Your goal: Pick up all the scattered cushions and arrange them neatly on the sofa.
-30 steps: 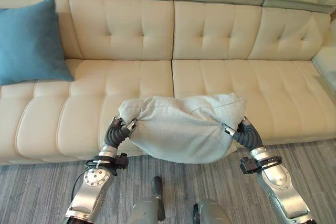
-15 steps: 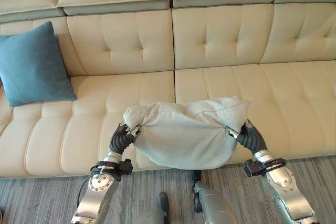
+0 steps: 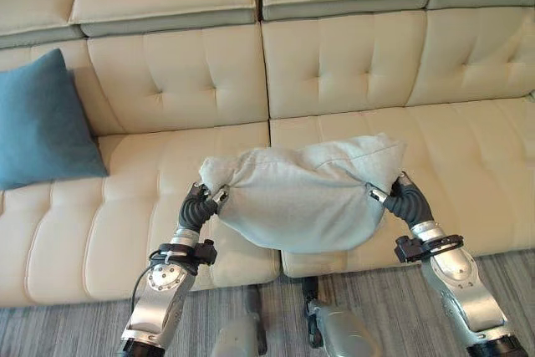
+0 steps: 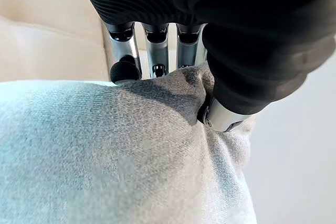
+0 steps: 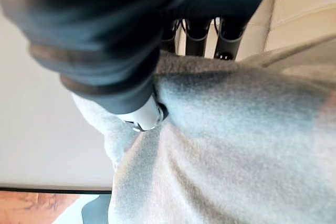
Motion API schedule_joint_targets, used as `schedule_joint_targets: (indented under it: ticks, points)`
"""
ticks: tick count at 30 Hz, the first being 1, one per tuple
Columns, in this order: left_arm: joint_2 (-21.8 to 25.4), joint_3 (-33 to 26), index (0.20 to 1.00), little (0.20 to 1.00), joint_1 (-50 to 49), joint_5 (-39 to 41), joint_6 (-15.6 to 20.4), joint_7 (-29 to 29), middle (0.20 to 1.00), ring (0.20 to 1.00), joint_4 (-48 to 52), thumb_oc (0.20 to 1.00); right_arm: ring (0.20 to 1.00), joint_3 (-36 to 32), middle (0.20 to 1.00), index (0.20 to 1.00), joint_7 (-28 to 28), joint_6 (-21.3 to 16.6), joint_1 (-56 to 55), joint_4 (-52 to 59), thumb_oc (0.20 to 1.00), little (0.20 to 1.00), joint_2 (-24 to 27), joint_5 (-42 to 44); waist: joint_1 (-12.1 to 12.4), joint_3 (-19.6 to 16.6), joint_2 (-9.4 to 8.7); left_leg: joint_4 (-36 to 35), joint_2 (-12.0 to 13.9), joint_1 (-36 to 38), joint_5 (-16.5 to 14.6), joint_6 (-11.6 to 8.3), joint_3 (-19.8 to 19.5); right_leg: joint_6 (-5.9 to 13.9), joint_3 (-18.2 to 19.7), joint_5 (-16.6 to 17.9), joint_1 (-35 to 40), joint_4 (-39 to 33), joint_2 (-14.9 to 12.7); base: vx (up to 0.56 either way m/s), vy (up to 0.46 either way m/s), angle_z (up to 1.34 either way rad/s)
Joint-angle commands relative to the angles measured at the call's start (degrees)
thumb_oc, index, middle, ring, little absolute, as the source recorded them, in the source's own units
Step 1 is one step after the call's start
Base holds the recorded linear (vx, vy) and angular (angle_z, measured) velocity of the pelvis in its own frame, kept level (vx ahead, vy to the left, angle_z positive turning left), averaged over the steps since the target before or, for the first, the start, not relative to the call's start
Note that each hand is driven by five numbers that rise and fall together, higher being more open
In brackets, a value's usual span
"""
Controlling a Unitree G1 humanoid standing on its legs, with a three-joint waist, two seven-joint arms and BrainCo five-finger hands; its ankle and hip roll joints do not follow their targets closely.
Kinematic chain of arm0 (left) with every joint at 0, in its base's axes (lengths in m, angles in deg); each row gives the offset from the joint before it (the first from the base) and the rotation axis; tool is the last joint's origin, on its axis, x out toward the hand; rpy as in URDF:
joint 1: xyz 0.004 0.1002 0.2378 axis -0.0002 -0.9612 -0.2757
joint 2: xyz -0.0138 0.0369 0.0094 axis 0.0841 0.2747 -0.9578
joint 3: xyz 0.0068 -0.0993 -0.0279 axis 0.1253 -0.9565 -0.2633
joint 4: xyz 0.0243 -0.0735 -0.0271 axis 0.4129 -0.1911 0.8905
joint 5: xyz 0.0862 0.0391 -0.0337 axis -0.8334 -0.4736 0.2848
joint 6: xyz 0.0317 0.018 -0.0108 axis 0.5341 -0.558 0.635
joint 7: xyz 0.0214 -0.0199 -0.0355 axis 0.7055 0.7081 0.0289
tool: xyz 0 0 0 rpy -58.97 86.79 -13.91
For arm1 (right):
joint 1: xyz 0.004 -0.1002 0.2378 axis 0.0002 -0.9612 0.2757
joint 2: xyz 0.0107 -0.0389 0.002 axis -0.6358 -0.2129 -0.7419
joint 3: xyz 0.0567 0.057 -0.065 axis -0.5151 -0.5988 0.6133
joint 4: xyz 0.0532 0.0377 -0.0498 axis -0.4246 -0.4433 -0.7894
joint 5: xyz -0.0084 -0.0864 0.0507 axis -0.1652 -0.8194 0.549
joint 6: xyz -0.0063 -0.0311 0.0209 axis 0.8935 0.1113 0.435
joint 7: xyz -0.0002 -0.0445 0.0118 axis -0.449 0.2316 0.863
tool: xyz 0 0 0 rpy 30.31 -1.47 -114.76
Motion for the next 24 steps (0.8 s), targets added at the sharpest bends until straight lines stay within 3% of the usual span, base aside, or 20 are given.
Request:
schedule_joint_targets:
  ticks: [1,2,8,15,17,18,19,20,21,24]
  points:
    - [3.0,-1.5,0.200,0.200,5.7,-1.8,6.6,3.2,0.200,0.200,2.5,0.200,0.200,1.8,0.200,0.200,-1.8,-7.2,10.0,3.4,0.200,0.200,-2.4,0.8,2.5,-4.1,-2.21,2.7,-0.8,0.7,-5.3,-1.85,1.1,4.83,1.2,-6.6,-0.4,3.6,-2.2,-0.01,0.019,-0.04]
    - [3.9,-0.5,0.200,0.200,11.0,-2.9,7.6,6.7,0.200,0.200,-0.4,0.200,0.200,3.8,0.200,0.200,-4.8,-7.8,16.4,-0.5,0.200,0.200,-3.6,0.6,3.3,-3.9,-2.26,1.2,-1.0,0.4,-4.6,-1.75,1.5,5.22,1.2,-5.9,-1.2,2.8,-2.7,0.00,0.000,0.00]
    - [6.0,3.2,0.200,0.200,23.2,-4.2,8.7,12.4,0.200,0.200,-7.5,0.200,0.200,7.9,0.200,0.200,-10.2,-8.0,29.8,-9.6,0.200,0.200,-4.5,-0.9,5.0,-2.3,-1.50,-0.6,-1.2,-2.2,-2.6,-2.28,1.5,5.86,0.2,-4.4,-4.1,2.0,-3.7,-0.05,-0.018,0.07]
    - [8.9,9.4,0.200,0.200,41.0,-3.7,9.8,18.1,0.200,0.200,-19.8,0.200,0.200,12.5,0.200,0.200,-16.3,-7.0,47.6,-27.7,0.200,0.200,-1.8,-2.3,6.1,-0.3,-0.48,-2.9,-0.9,-5.6,0.6,-3.67,0.6,6.49,-1.3,-2.9,-7.3,0.8,-4.1,-0.03,-0.048,0.16]
    - [9.4,12.1,0.200,0.200,50.3,-4.0,9.9,22.8,0.200,0.200,-29.7,0.200,0.200,16.1,0.200,0.200,-19.3,-6.0,57.2,-38.6,0.200,0.200,-0.1,-3.2,6.6,0.8,-0.01,-5.1,-0.5,-7.2,2.9,-4.61,-0.3,6.95,-1.9,-2.2,-8.8,-0.5,-3.8,0.00,-0.102,0.08]
    - [9.4,12.2,0.200,0.200,50.6,-4.0,10.0,22.8,0.200,0.200,-30.0,0.200,0.200,16.1,0.200,0.200,-19.3,-6.2,57.6,-39.0,0.200,0.200,-0.1,-3.2,6.6,0.9,0.03,-5.2,-0.5,-7.3,3.0,-4.63,-0.3,6.94,-1.9,-2.2,-8.8,-0.5,-3.8,0.01,-0.077,0.08]
    - [10.0,12.5,0.357,0.357,52.8,-4.6,10.0,23.9,0.357,0.357,-31.9,0.357,0.291,17.0,0.291,0.291,-20.0,-6.1,59.7,-41.0,0.291,0.291,0.6,-3.5,6.7,1.2,0.11,-6.0,-0.4,-7.7,3.8,-4.90,-0.6,7.08,-1.9,-2.0,-9.4,-0.7,-3.6,0.00,-0.025,0.10]
    - [10.0,12.5,0.664,0.664,52.9,-4.6,10.0,23.9,0.664,0.664,-32.0,0.664,0.529,17.0,0.529,0.529,-20.0,-6.2,59.8,-41.0,0.529,0.529,0.6,-3.5,6.7,1.2,0.12,-6.0,-0.4,-7.7,3.8,-4.90,-0.6,7.08,-1.9,-2.0,-9.4,-0.7,-3.6,-0.01,-0.061,0.10]
    - [10.9,13.1,1.000,1.000,56.1,-6.1,9.9,25.7,1.000,1.000,-34.0,1.000,1.000,18.0,1.000,1.000,-21.1,-6.0,63.2,-43.7,1.000,1.000,2.7,-4.2,6.7,1.2,0.33,-7.5,-0.2,-8.7,4.9,-5.46,-1.0,7.37,-2.1,-1.8,-10.3,-1.3,-3.5,0.00,-0.049,0.09]
    - [12.5,12.9,1.000,1.000,57.3,-6.5,10.1,26.1,1.000,1.000,-34.5,1.000,1.000,17.9,1.000,1.000,-22.1,-5.8,65.1,-45.1,1.000,1.000,5.4,-4.1,6.6,1.2,0.57,-7.7,0.1,-9.9,5.4,-5.93,-1.1,7.42,-2.4,-1.7,-11.2,-1.6,-3.4,0.01,-0.043,0.05]
